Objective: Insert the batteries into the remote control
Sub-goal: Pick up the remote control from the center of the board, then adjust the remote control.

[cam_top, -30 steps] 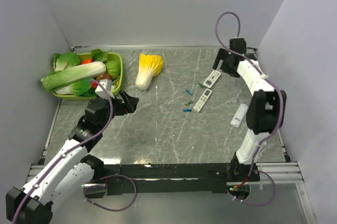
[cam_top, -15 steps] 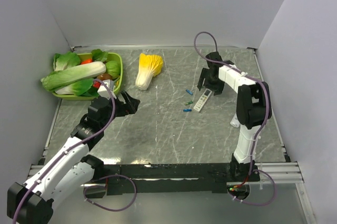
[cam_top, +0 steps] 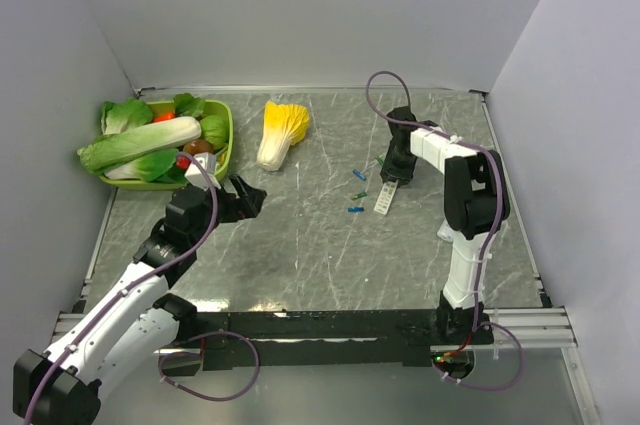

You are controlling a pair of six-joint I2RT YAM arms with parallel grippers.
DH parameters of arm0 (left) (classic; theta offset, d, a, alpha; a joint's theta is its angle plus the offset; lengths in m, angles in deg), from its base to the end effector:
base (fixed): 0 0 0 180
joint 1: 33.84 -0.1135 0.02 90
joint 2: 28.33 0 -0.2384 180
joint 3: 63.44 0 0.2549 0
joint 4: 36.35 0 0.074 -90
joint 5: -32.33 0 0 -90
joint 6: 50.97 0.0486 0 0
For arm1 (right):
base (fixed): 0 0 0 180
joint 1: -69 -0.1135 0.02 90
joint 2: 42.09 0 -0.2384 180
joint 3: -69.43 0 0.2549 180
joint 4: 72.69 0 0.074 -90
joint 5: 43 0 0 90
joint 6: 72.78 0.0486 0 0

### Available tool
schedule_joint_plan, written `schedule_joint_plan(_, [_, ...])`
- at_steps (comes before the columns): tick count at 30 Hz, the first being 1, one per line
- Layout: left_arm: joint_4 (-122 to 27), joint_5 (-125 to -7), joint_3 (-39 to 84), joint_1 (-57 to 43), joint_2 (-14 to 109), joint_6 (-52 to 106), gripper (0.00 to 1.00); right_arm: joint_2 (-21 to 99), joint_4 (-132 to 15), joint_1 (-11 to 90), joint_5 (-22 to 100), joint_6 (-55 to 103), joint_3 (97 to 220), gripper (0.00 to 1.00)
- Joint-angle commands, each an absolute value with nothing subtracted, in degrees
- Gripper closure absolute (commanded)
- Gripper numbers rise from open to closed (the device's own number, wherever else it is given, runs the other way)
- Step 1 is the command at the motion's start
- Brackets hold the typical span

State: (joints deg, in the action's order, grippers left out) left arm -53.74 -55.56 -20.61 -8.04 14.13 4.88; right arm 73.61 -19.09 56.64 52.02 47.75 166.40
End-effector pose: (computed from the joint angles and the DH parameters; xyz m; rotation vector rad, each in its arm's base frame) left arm 0.1954 -0.0925 0.2402 -0.1663 1.9181 -0.6808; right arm 0.3935 0.0819 0.1298 0.4647 2.7841 0.0452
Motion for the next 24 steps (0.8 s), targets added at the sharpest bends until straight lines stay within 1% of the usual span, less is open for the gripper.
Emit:
schedule_joint_plan(1, [-50.4,-58.5,-20.7,-8.2,13.3,4.4,0.03,68.7,-21.6,56.3,51.0,47.3,162.9,0.85])
schedule_joint_plan(3, [-48.4,-60.9,-20.6,-8.2,13.5,4.5,0.03,64.6,-23.3,56.3,49.5,46.1,159.9,0.91])
schedule_joint_plan(5, [-46.9,-62.9,-20.6,-8.2,13.8,4.4,0.03,61.0,-26.7,56.4,45.6,45.3,156.2,0.95])
schedule_joint_plan(7, [-44.0,-67.0,-20.6,-8.2,14.1,4.5,0.03,55.2,-31.9,56.4,41.5,43.4,153.4,0.96])
schedule_joint_plan(8, [-42.9,-68.7,-20.6,-8.2,14.4,4.4,0.03,53.2,-34.0,56.3,36.2,42.9,150.6,0.96])
schedule_joint_plan(10, [-39.3,-73.1,-20.6,-8.2,15.3,4.0,0.03,47.1,-39.1,56.1,30.4,41.9,147.4,0.99])
schedule_joint_plan(11, [-37.9,-74.4,-20.6,-8.2,15.6,3.7,0.03,45.2,-43.7,55.8,24.7,42.1,144.6,0.99])
schedule_joint_plan(14, [-32.6,-79.5,-20.6,-8.2,17.5,2.0,0.03,37.7,-54.9,54.2,16.7,42.6,140.0,1.00])
schedule_joint_plan(15, [-31.2,-81.1,-20.6,-8.2,17.9,1.1,0.03,36.8,-57.6,53.4,11.7,43.2,139.3,1.00])
schedule_joint_plan(17, [-27.0,-84.6,-20.5,-8.2,19.6,-0.1,0.03,35.4,-63.3,51.1,7.1,44.5,137.8,1.00])
schedule_joint_plan(18, [-25.6,-85.6,-20.4,-8.2,20.3,-1.3,0.03,34.6,-68.9,50.3,2.9,46.6,137.4,1.00])
schedule_joint_plan(20, [-23.8,-87.8,-19.7,-8.1,22.3,-2.4,0.03,34.2,-76.2,47.7,-0.9,49.4,136.2,1.00])
schedule_joint_plan(21, [-22.3,-88.4,-19.4,-8.0,23.0,-3.8,0.03,34.3,-82.8,46.9,-2.2,52.3,136.1,1.00])
schedule_joint_plan(24, [-19.3,-91.7,-18.4,-8.0,25.4,-5.7,0.03,35.9,-93.0,43.7,-7.3,59.5,135.4,1.00])
